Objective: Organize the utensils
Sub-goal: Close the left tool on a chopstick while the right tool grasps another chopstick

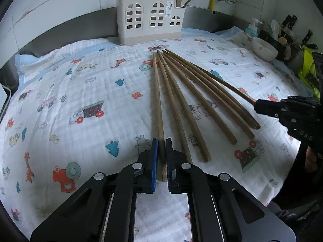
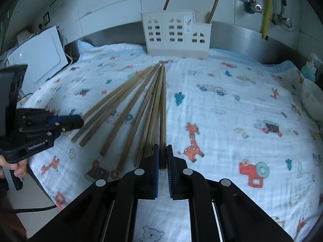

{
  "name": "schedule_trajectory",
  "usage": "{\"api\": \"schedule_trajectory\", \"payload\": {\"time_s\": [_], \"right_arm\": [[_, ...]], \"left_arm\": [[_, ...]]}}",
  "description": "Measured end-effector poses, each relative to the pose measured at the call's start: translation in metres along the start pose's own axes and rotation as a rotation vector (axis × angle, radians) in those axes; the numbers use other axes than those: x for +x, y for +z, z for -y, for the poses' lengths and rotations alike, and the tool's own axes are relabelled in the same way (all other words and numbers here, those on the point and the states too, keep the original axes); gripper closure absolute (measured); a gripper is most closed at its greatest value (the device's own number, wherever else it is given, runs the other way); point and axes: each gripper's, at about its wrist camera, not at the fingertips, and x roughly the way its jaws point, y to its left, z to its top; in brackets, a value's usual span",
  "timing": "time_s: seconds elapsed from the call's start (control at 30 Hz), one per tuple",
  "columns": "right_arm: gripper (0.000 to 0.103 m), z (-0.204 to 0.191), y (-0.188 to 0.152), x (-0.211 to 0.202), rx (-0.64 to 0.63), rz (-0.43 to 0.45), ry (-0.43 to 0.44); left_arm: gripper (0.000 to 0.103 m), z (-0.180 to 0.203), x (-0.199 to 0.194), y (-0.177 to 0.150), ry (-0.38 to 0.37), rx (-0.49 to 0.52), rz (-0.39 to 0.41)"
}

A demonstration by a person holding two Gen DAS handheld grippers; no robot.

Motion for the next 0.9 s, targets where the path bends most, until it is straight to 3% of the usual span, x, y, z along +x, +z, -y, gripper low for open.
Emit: {"api": "schedule_trajectory", "payload": {"time_s": [0.23,0.67,0.77,0.9], "right_arm": [[0.096,-0.001,0.019,-0.027,-0.018,0.080,-0.008],[0.097,0.008,0.092,-0.092,-0.063,0.260,0.023],[0.097,0.004,0.103,-0.098,-0.087,0.273,0.020],[0.097,-0.002,0.102,-0.098,-0.109,0.275,0.016]], "left_arm": [[0.096,0.000,0.001,0.002,0.005,0.008,-0.008],[0.101,-0.010,-0.033,0.028,-0.050,-0.032,0.136],[0.101,-0.011,-0.033,0.033,-0.034,-0.027,0.129],[0.098,-0.009,-0.024,0.024,-0.074,-0.025,0.075]]}}
